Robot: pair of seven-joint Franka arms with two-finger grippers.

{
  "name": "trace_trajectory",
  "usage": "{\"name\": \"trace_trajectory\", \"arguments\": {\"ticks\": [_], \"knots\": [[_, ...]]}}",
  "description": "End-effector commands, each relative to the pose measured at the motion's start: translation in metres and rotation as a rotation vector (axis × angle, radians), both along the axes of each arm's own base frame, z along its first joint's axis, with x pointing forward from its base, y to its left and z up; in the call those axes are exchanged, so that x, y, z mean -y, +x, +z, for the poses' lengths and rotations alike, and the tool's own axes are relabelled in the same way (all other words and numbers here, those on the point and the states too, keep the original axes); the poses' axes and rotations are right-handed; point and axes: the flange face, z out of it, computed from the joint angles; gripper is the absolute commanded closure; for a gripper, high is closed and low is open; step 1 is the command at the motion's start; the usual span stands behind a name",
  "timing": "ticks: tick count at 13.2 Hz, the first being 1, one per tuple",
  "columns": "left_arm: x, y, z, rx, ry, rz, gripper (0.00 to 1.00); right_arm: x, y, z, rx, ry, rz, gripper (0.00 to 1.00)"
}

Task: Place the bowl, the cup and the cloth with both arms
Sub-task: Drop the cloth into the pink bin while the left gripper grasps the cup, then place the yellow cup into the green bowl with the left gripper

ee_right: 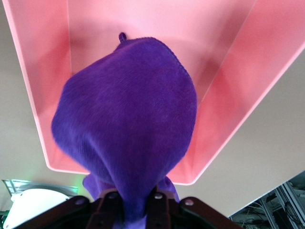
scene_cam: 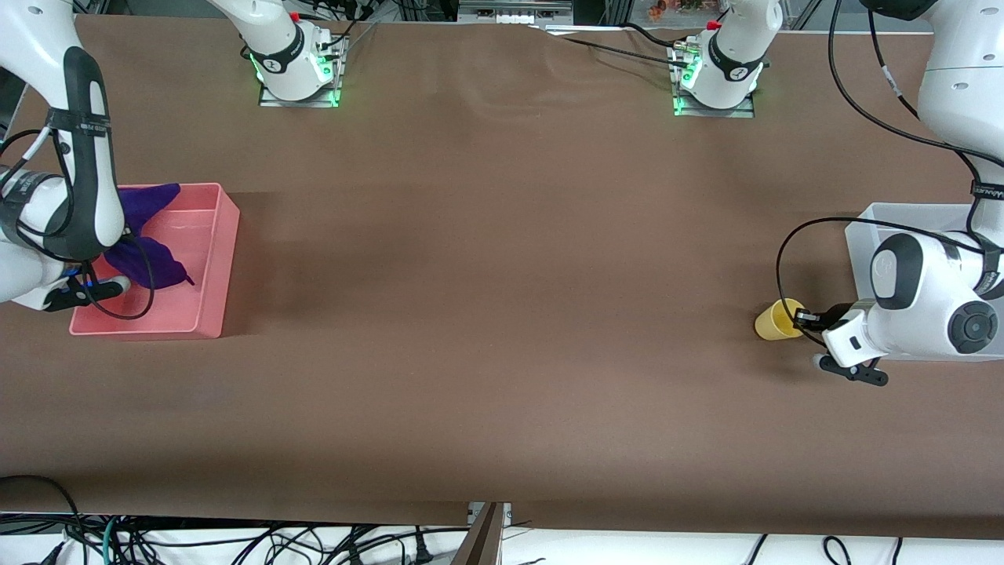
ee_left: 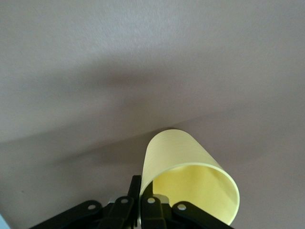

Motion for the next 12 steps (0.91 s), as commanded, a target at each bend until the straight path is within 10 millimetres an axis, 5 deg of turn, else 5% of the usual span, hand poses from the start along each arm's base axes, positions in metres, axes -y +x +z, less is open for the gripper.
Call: {"name": "trace_trajectory", "arguments": {"ticks": [1,4,6,8,10,12], "knots": [[-0.014,-0.001,0.065,0.009,0.031,-0.09,1.0,-0.003,0.004,0.02,0.064,0.061,-0.042,0.0],[-0.063,-0.005,0.127,-0.062,0.101,-0.232,1.0,-0.017,0.016,0.099,0.196,0.146,-0.061,0.0],[-0.114,-0.018,0.156,-0.082,0.182,-0.346,1.0,-0.04,0.02,0.153,0.263,0.199,-0.035,0.0],[-0.178,-0.039,0.145,-0.111,0.186,-0.356,1.0,-0.057,0.025,0.202,0.33,0.199,0.0,0.0],[-0.226,-0.057,0.105,-0.068,0.168,-0.391,1.0,-0.065,0.025,0.27,0.471,0.172,0.041,0.0],[-0.266,-0.078,0.068,0.014,0.163,-0.427,1.0,-0.061,0.025,0.297,0.583,0.17,0.06,0.0]]}}
